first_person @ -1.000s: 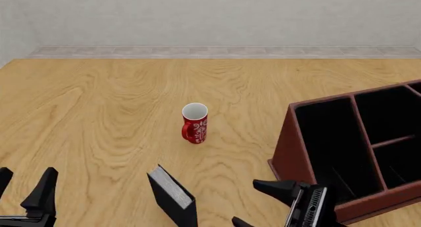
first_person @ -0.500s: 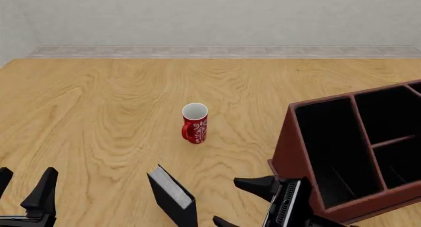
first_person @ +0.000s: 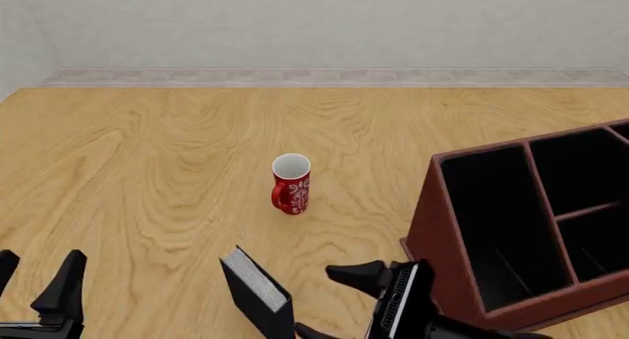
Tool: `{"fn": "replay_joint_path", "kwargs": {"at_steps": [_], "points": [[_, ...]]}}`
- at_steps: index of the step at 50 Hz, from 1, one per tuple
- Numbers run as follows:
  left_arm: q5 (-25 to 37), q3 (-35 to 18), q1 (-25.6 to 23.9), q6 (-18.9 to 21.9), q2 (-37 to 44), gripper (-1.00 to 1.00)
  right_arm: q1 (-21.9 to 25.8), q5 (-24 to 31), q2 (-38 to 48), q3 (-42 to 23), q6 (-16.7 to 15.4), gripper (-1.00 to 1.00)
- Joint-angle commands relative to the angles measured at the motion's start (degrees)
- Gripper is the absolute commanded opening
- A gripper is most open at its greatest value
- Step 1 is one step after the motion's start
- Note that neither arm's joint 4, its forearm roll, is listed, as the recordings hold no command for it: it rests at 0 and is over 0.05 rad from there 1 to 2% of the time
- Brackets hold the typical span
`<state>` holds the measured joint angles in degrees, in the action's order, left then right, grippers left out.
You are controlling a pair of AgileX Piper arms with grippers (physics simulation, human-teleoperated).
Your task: Pick up the book and place it in the left compartment of the caddy.
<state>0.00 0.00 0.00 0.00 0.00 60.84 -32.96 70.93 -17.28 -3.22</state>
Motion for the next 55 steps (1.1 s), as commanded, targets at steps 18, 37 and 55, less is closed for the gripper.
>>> {"fn": "replay_joint_path", "kwargs": {"at_steps": [18, 37, 55], "points": [[0.0, 0.0, 0.0, 0.0, 0.0, 1.0, 0.72, -3.4, 8.4, -2.81, 1.68, 1.0], [0.0, 0.0, 0.0, 0.0, 0.0, 1.0, 0.34, -2.05, 10.57, -4.91, 2.64, 1.0], [0.0, 0.0, 0.0, 0.0, 0.0, 1.0, 1.88, -1.5, 12.89, -6.83, 2.97, 1.0]]}}
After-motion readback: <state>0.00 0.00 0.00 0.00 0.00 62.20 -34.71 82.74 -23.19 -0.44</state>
